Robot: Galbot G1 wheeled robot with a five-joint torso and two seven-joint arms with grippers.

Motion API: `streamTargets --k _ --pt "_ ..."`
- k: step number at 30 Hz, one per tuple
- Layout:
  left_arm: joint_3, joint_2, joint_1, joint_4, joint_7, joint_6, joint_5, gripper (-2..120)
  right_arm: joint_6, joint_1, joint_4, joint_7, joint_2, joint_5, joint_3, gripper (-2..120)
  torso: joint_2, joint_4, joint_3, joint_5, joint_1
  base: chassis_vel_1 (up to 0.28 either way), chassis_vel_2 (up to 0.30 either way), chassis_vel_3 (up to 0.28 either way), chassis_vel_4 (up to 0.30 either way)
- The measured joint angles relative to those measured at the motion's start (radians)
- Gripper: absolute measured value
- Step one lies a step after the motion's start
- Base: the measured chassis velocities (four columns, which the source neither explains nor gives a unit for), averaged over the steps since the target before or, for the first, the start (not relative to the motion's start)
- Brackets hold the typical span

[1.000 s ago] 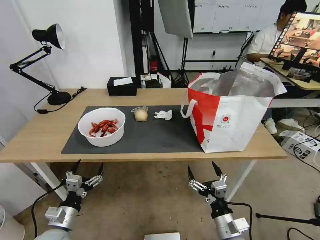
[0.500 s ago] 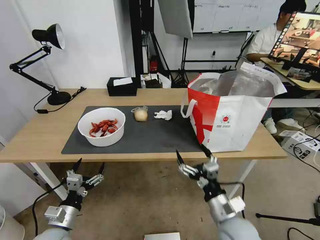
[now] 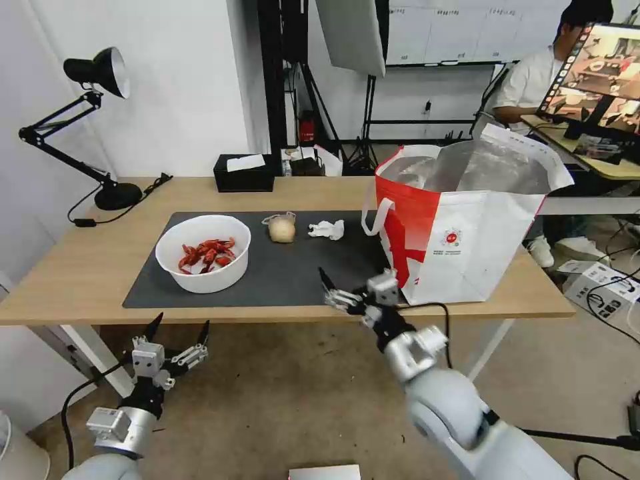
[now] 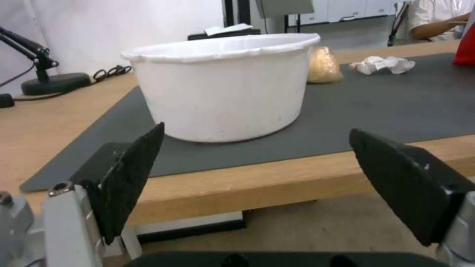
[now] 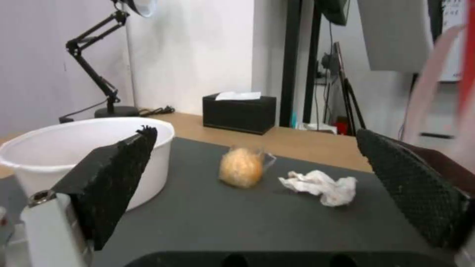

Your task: Pick up the trash from the table and place it into the takeout bag.

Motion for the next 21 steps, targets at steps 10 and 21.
streamTargets --k 10,21 --pt "0.004 0.007 -0.016 0.017 -0.001 0.006 -0.017 100 -0.158 0.287 -0.179 0.307 0.143 0.181 -0.173 100 0.000 0.0000 0.000 -0.0001 0.000 0.000 0.000 0.000 0.000" --pt "0.006 0.014 -0.029 0.036 -0.001 0.007 -0.043 100 -0.263 0.493 -0.464 0.620 0.364 0.275 -0.198 100 0.000 0.0002 0.000 -0.0002 0.000 0.000 0.000 0.000 0.000"
